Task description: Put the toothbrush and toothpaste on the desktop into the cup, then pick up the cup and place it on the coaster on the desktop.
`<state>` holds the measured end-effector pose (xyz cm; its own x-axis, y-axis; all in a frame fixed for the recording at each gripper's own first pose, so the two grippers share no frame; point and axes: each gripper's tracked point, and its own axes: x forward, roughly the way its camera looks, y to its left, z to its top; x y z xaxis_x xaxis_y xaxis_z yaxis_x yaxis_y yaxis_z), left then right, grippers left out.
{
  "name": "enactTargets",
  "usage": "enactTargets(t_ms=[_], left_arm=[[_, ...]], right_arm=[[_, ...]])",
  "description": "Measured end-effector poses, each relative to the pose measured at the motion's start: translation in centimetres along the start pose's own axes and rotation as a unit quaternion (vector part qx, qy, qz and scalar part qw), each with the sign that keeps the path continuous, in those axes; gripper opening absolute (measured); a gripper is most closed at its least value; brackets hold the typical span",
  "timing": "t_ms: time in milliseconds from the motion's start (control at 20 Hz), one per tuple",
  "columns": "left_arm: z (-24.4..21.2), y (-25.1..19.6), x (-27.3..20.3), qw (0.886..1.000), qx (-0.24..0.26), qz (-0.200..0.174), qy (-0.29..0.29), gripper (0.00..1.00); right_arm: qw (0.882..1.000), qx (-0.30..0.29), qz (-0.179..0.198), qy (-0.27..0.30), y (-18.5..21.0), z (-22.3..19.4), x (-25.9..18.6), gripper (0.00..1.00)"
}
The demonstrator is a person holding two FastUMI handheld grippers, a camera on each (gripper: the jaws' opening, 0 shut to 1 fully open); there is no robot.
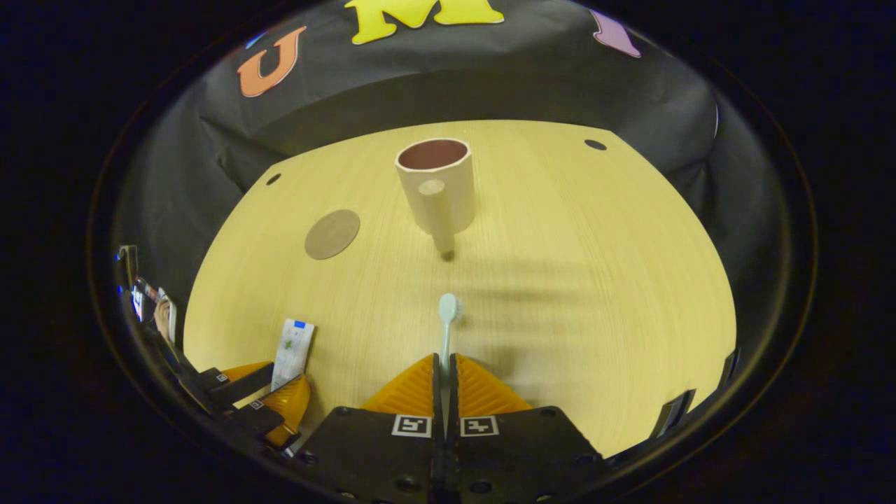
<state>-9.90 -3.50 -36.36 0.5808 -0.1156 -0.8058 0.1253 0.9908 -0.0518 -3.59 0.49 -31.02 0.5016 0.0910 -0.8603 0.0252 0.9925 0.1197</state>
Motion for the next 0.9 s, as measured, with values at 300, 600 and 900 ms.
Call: enactTargets(t_ms=[300, 600, 900], left_arm=[[0.5, 0.4, 0.1, 1.0, -0.018, 0.01, 0.002, 0.48], [1.4, 0.9, -1.2, 1.0, -0.02, 0.014, -0.013, 0.34], [4.4, 1.1, -4.4, 0.996, -0.006, 0.01, -0.085, 0.27]], right_arm=[[1.0, -0.006, 0.006, -0.015, 0.2, 0.9, -0.7, 0.0], [0.997, -0.019, 0.022, -0.07, 1.1, 4.3, -3.1, 0.0], [0.989, -0.024, 0.043, -0.139, 2.6, 10.1, -6.2, 0.0]])
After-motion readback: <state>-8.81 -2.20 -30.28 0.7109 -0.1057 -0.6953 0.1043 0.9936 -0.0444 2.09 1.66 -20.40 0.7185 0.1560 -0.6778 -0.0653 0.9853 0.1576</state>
